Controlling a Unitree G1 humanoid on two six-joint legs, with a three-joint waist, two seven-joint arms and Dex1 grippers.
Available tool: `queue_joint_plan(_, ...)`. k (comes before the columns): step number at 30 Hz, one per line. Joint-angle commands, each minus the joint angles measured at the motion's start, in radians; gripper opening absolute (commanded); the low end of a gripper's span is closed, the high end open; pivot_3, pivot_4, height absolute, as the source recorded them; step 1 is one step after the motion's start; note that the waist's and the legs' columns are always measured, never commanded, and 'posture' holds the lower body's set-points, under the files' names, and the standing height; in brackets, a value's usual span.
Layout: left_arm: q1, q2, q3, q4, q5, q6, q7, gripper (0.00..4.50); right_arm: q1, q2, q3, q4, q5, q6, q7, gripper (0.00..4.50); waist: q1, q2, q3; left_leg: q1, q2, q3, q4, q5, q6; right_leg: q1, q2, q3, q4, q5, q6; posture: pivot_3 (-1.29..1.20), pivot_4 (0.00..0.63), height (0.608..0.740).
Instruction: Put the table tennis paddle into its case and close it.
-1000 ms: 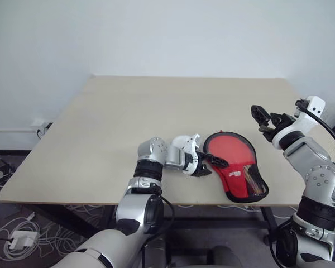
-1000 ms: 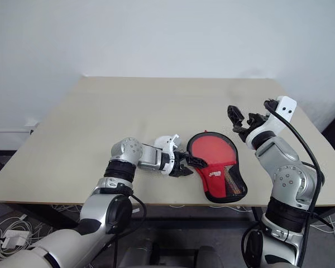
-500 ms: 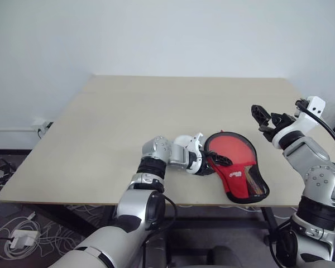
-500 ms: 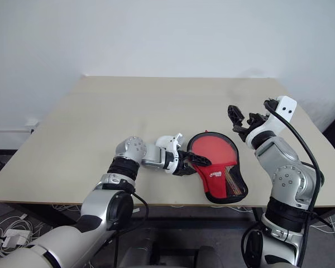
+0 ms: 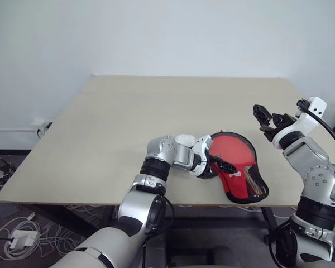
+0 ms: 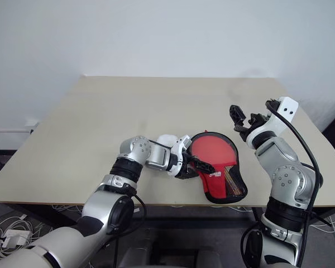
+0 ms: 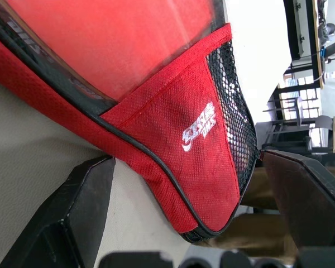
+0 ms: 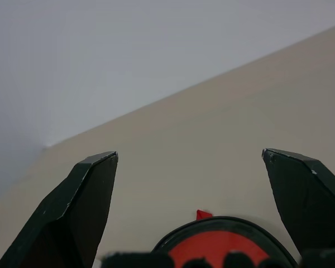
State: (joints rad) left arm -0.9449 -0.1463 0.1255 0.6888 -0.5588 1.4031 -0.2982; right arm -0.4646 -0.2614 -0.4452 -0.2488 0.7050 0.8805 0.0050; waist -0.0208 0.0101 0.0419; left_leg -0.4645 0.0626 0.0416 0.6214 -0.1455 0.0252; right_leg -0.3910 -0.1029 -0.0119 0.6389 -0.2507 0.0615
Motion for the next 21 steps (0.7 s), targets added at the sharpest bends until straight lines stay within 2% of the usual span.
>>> queue_joint_plan(1,0.027,-0.186,0.027,0.027,-0.054,0.007,-0.019,4.30,-0.018,-0.011,-0.002,-0.009,-0.003,-0.032,-0.002,4.50,0.000,0.000,0.000,0.000,0.000,0.000,0.000,0.000,0.000,0.000,0.000,0.000,0.000,0.000,0.000,0.00,0.000,0.740)
queue_joint_plan(3,0.024,-0.191,0.025,0.029,-0.067,0.018,-0.027,3.92,-0.021,-0.013,0.000,-0.004,-0.003,-0.037,-0.002,4.50,0.000,0.000,0.000,0.000,0.000,0.000,0.000,0.000,0.000,0.000,0.000,0.000,0.000,0.000,0.000,0.00,0.000,0.740)
queue_joint_plan(10,0.040,-0.186,0.058,0.083,-0.080,-0.022,0.014,1.59,-0.024,-0.013,0.003,0.017,-0.005,-0.057,-0.003,4.50,-0.002,0.000,0.001,0.000,0.000,0.000,0.000,0.000,0.000,-0.001,0.000,0.000,0.000,0.000,0.000,0.00,0.000,0.740)
queue_joint_plan(16,0.037,-0.186,0.076,0.107,-0.099,-0.009,0.016,1.59,-0.029,-0.017,0.010,0.031,-0.011,-0.069,-0.004,4.50,-0.002,0.000,0.001,0.000,0.000,0.000,0.000,0.000,0.000,-0.001,0.000,0.000,0.000,0.000,0.000,0.00,0.000,0.740)
queue_joint_plan(19,0.039,-0.187,0.070,0.101,-0.113,-0.008,0.003,0.96,-0.026,-0.023,0.010,0.033,-0.012,-0.074,-0.003,4.50,-0.002,0.000,0.001,0.000,0.000,0.000,0.000,0.000,0.000,-0.001,0.000,0.000,0.000,0.000,0.000,0.00,0.000,0.740)
queue_joint_plan(21,0.037,-0.185,0.070,0.098,-0.120,-0.007,0.002,0.34,-0.026,-0.024,0.007,0.036,-0.010,-0.077,-0.006,4.50,-0.002,0.000,0.001,0.000,0.000,0.000,0.000,0.000,0.000,-0.001,0.000,0.000,0.000,0.000,0.000,0.00,0.000,0.740)
